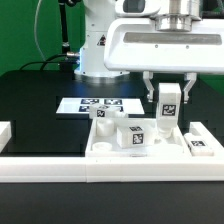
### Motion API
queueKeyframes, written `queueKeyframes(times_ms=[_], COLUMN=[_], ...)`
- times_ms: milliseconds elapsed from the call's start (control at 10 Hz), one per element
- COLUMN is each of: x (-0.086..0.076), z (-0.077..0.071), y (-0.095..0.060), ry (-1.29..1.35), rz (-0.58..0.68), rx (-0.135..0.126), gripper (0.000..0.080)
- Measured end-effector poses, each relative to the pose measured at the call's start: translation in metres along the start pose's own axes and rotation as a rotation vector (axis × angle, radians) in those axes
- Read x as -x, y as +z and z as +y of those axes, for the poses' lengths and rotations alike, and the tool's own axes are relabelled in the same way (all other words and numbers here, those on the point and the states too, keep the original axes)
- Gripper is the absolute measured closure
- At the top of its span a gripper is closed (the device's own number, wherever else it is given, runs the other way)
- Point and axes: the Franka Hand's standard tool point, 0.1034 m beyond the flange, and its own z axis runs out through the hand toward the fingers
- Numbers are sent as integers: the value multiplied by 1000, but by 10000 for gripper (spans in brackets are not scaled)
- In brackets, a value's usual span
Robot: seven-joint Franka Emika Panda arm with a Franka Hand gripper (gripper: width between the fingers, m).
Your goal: Assemble one leg
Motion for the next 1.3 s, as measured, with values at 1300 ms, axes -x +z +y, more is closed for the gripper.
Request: queueKeyframes(times_ms=[1300], x=[-1], z=[-13], y=[14], ry=[-73], rz=[108], rx=[-6], gripper=[512])
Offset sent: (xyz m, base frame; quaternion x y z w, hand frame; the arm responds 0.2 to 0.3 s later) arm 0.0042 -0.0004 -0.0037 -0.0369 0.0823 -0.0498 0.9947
